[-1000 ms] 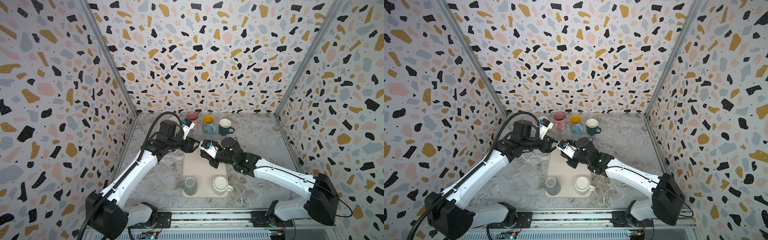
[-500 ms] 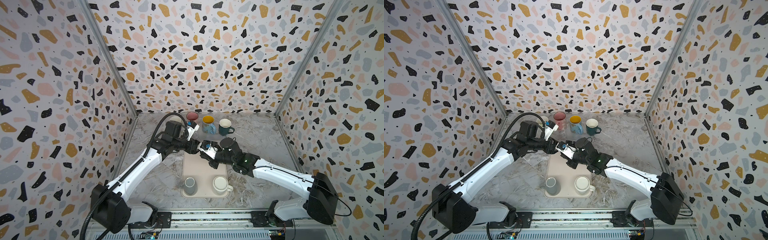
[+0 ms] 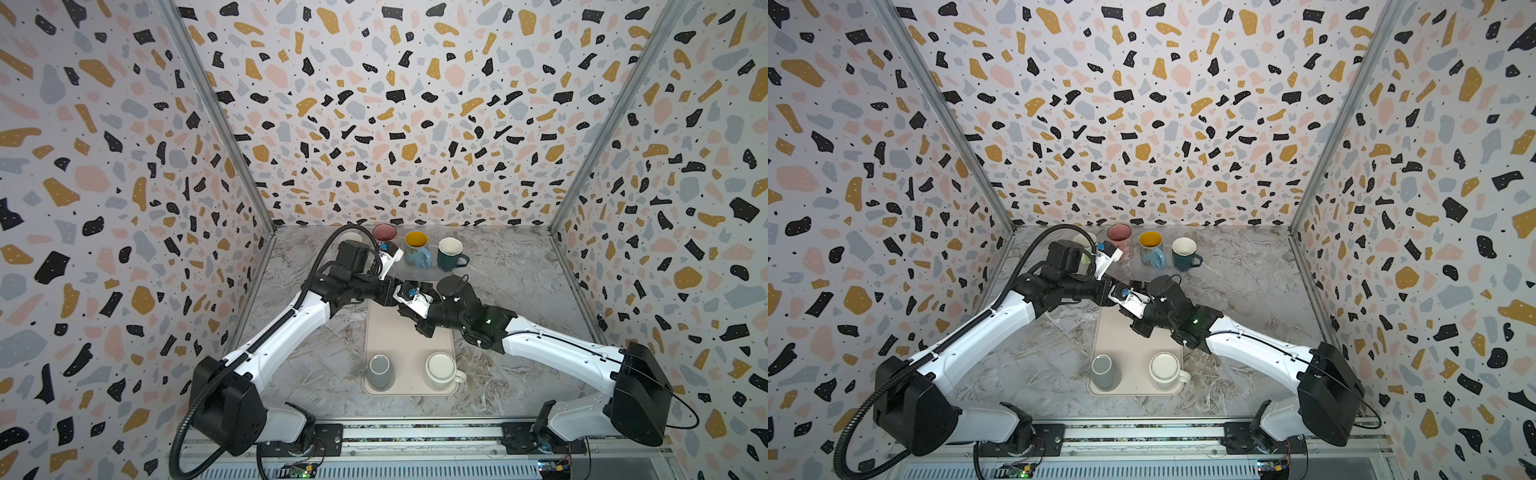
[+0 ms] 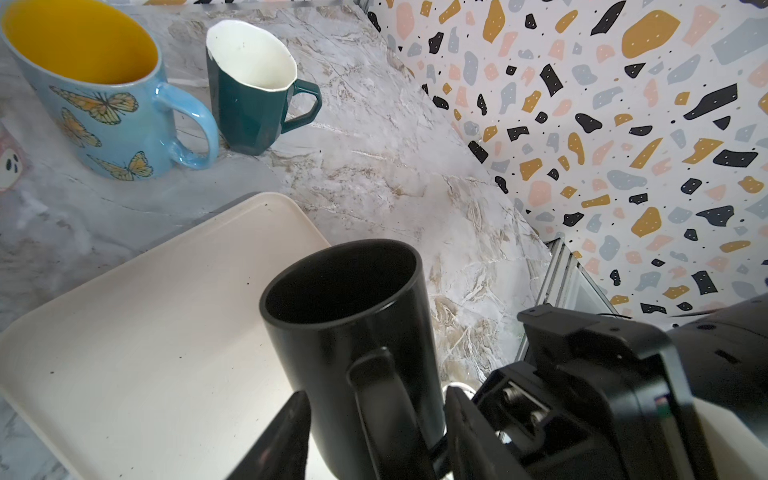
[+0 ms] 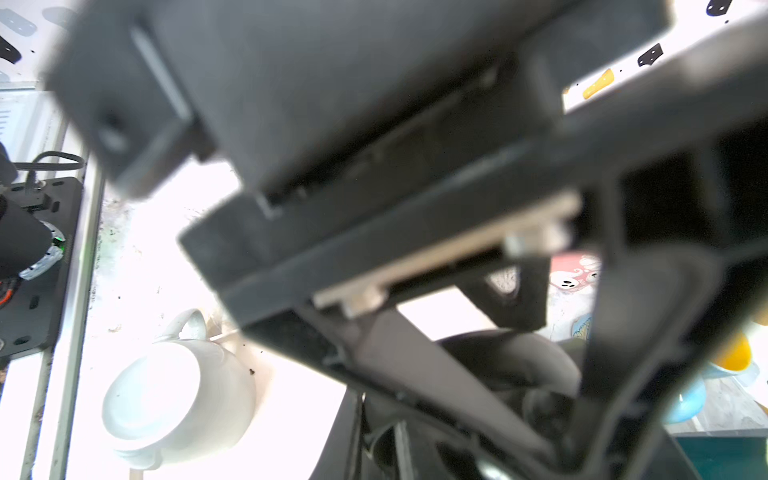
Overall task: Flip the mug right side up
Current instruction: 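Grasp the black mug's handle with the left gripper while the right holds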
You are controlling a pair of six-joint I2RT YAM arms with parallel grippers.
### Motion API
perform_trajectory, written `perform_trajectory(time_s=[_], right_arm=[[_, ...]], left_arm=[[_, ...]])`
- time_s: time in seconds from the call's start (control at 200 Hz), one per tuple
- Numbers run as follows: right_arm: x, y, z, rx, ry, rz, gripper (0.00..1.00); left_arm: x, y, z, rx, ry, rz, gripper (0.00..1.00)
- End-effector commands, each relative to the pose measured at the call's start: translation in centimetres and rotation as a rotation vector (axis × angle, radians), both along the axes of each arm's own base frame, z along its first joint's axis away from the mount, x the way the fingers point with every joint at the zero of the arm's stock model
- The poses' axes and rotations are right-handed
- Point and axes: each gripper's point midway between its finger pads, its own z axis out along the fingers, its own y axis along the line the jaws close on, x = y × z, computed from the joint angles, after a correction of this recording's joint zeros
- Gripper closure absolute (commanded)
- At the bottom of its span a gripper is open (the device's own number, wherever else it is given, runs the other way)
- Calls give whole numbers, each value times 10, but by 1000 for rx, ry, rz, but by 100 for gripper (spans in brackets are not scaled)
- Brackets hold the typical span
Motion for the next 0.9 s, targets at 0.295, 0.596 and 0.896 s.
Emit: perform_trajectory(time_s=[0.295, 0.596, 0.896], right_arm=[[9, 11, 60, 117, -146, -5, 100], [11, 11, 61, 117, -158, -15, 100], [14, 8, 63, 119, -176, -34, 100]], left_arm=[[3, -4, 4, 9, -5, -4, 56], [3, -4, 0, 23, 5, -3, 68], [3, -4, -2, 23, 14, -7, 93]])
